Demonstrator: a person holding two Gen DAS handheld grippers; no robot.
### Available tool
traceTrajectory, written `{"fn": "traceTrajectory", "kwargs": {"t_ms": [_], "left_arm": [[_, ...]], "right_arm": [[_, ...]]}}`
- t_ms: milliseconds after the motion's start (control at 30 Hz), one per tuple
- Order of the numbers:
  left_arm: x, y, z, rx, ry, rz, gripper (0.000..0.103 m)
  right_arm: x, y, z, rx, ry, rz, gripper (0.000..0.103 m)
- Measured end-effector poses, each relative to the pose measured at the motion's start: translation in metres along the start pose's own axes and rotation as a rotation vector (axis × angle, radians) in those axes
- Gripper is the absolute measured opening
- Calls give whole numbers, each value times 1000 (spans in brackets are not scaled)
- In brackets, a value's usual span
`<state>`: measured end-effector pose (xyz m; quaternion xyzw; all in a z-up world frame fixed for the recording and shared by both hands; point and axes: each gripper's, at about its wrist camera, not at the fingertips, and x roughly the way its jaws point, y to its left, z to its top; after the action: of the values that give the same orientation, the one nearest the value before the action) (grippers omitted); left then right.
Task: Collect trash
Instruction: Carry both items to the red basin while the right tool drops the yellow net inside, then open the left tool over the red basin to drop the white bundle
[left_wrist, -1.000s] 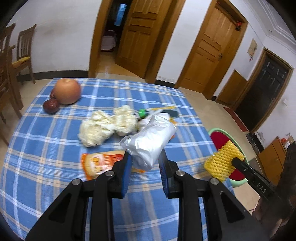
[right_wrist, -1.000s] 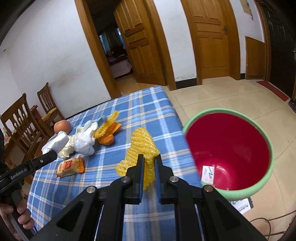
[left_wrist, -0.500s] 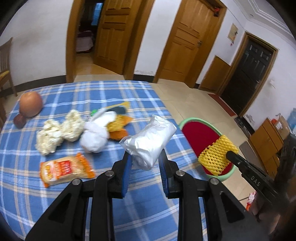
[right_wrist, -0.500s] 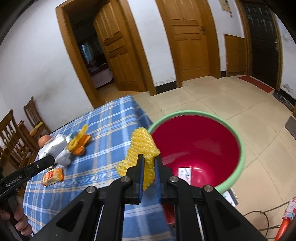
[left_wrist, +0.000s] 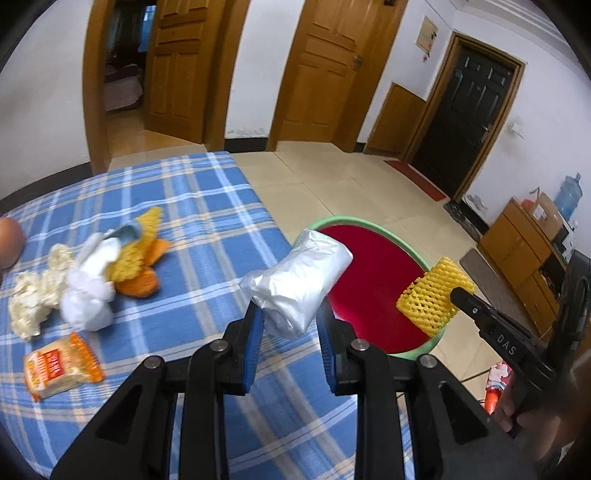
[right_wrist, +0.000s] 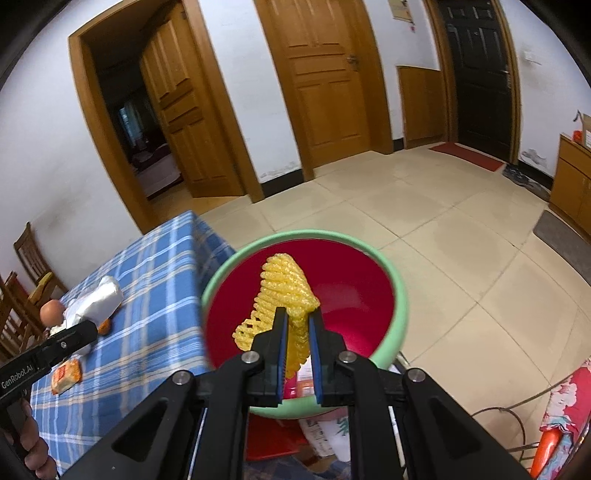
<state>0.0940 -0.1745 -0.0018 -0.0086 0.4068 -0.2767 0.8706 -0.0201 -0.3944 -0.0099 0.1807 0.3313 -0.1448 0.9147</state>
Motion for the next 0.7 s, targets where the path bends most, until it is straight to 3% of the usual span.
{"fn": "traceTrajectory", "kwargs": {"t_ms": [467,533,700], "left_arm": [[49,-35,10,60,69,-23,28],[53,-39,10,67,76,-25,28],[64,-47,10,83,93,-28,28]], "right_arm": [[18,-46,0,64,33,-65,17],[18,-48,-1,68,36,-61,26],[14,-56,1,82,21,-51,37]]}}
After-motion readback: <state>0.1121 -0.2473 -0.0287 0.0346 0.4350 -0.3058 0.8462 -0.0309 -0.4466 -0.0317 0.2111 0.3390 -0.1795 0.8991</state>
